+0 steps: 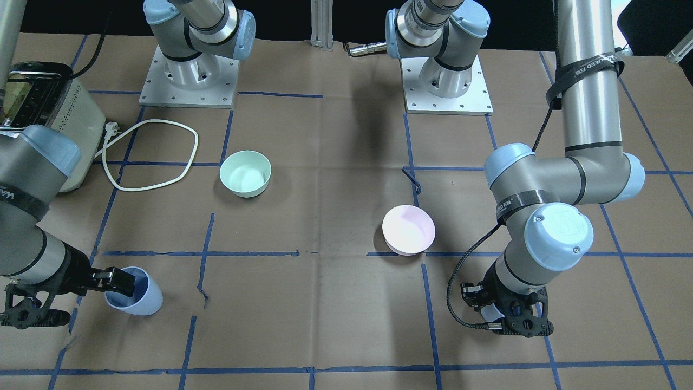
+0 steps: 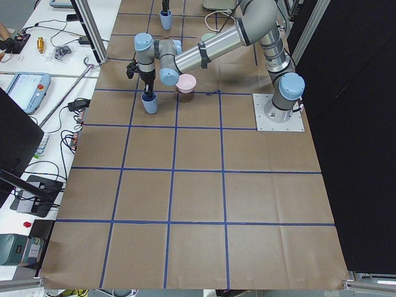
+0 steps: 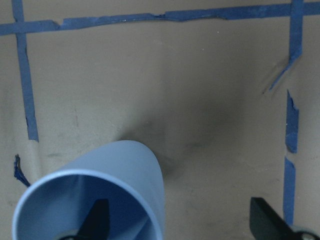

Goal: Stack blue cups with both arms

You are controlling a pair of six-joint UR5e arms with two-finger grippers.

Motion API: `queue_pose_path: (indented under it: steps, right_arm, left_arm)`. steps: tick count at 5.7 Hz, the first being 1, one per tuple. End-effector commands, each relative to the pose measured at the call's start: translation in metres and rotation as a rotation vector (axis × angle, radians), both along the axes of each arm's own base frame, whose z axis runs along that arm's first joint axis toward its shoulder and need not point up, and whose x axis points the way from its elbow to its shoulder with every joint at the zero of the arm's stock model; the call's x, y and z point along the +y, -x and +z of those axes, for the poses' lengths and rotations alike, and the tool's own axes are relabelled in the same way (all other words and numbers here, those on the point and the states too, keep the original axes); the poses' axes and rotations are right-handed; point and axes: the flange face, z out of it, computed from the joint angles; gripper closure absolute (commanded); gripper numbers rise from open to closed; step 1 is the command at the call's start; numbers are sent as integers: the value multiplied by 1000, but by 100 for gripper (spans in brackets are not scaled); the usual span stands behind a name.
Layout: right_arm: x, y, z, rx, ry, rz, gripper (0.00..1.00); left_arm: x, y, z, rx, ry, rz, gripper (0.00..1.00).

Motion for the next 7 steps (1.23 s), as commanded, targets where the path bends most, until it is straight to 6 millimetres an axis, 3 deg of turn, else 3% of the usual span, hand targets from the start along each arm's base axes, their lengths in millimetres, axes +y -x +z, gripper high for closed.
queue_pose_path:
  steps: [1,2,4,5,6,7]
  right_arm:
    - [4,-1,10,0,3,0,76]
    - [4,-1,11,-1,4,-5,91]
    - [4,-4,22,2,23,-2,94]
    - [10,-12,53,5,33,9,94]
    - [24,-25,114,7,31,21,94]
    - [51,-31,179,16,0,21,93]
  left_arm:
    - [3,9,19,-2,13,0,99]
    - [2,23,30,3,18,-4,99]
    - [-2,134,42,40,93,157,99]
    - [-5,201,38,62,115,192,99]
    - [-7,263,37,110,188,202,98]
    - [2,301,22,123,180,157,98]
